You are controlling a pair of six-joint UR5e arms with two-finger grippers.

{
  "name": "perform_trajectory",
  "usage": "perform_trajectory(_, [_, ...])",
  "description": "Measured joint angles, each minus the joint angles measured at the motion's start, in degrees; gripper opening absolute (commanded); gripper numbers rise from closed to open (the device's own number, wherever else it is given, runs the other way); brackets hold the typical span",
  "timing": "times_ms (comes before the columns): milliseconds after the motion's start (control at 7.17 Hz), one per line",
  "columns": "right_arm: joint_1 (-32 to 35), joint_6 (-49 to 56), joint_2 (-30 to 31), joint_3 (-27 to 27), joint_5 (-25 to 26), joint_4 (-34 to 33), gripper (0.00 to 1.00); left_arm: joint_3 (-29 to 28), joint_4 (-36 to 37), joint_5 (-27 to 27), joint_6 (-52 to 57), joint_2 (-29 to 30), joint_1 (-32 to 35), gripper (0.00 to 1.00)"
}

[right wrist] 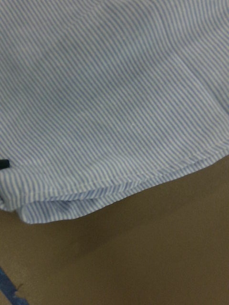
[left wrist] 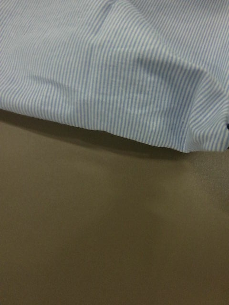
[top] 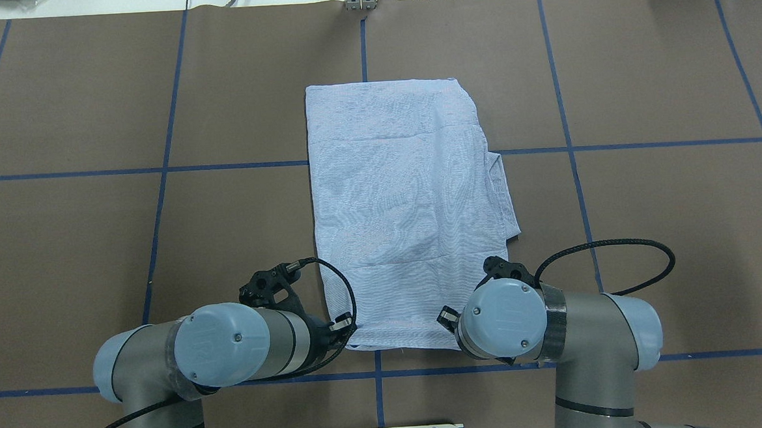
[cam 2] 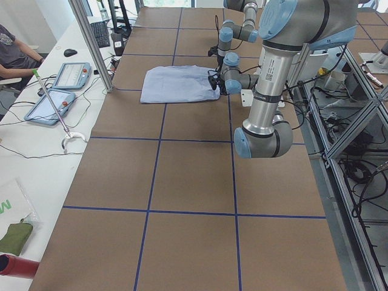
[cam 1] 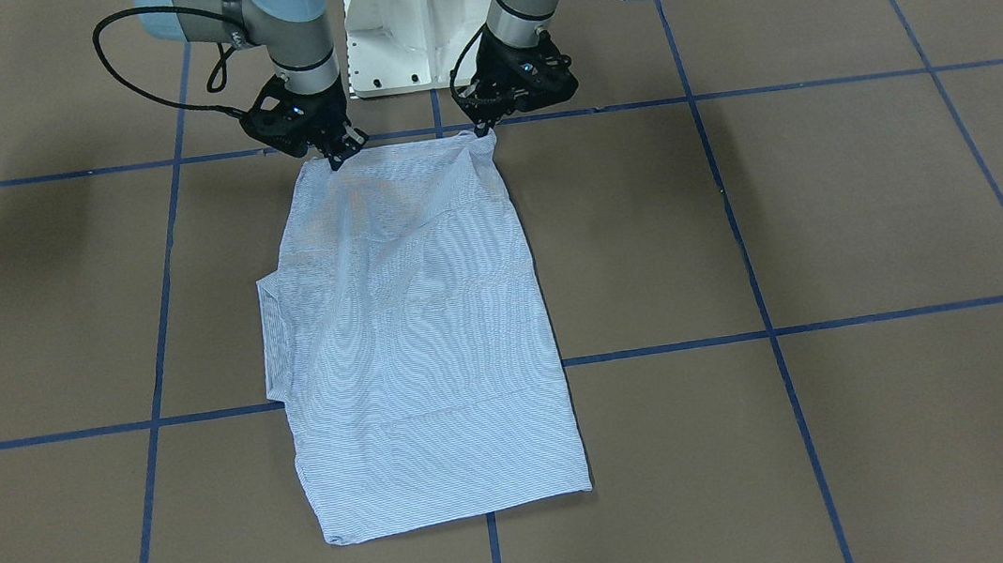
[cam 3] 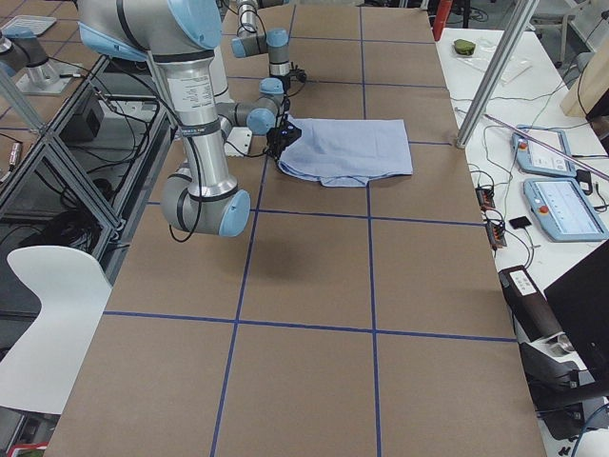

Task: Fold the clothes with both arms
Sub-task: 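Grasp the shirt's near corners with both grippers and lift them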

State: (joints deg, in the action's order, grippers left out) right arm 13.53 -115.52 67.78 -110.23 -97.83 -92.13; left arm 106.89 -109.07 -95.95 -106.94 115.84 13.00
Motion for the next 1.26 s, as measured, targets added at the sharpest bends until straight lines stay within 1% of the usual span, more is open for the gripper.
perform_trajectory(419, [0.1, 0.1, 0.3, -3.3, -0.7, 0.0, 0.00, 1.6, 0.3, 0.0, 0.1, -0.4, 0.2, 0.00])
perform_trajectory(558, [0.2, 0.1, 0.7, -5.3, -1.4, -0.1, 0.00, 4.2, 2.1, -0.1, 0.1, -1.1, 0.0, 0.00])
perform_trajectory(837, [0.8, 0.3, 2.9, -10.3, -4.1, 0.0, 0.00, 12.3, 9.8, -0.1, 0.1, -2.7, -2.4, 0.00])
perform_trajectory(977, [1.3, 0.5, 4.0, -12.6, -6.3, 0.0, 0.00, 15.3, 13.0, -0.1, 0.1, -3.2, -3.8, 0.00])
perform_trajectory(1116, [2.4, 0.5, 4.6, -14.6, -10.1, 0.0, 0.00, 17.0, 14.9, -0.1, 0.2, -3.4, -4.8, 0.00])
perform_trajectory(1256, [3.9, 0.6, 4.8, -16.3, -15.2, 0.0, 0.00, 18.3, 15.8, -0.2, 0.2, -3.4, -5.6, 0.00])
